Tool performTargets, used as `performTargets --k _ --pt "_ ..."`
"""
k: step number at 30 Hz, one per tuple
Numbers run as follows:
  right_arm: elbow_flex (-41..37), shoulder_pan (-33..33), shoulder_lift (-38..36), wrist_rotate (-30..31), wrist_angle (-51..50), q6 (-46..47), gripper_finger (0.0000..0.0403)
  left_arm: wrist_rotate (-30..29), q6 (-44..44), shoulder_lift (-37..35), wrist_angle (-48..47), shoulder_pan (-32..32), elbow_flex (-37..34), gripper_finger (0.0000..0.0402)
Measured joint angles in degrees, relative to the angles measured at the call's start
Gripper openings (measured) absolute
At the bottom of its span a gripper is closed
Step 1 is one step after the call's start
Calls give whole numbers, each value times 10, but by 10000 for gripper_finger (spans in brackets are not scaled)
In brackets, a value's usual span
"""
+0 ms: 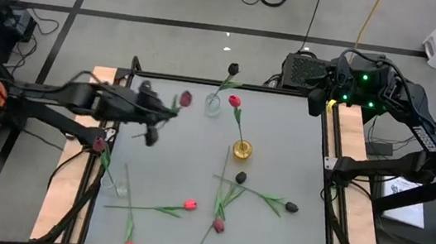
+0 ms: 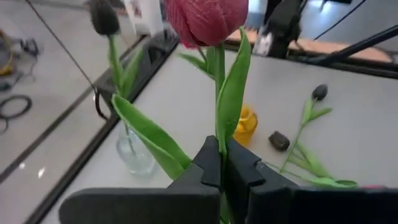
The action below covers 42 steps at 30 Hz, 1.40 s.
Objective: Sort flowers into vase by color
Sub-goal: Put the left red tulip into the bottom transparent vase
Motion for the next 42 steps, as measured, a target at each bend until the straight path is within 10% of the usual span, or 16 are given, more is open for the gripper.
performTargets --k 25,42 --pt "0 0 0 0 0 0 187 102 18 -157 108 0 0 1" --pt "0 0 0 0 0 0 187 415 -119 -191 181 0 0 1"
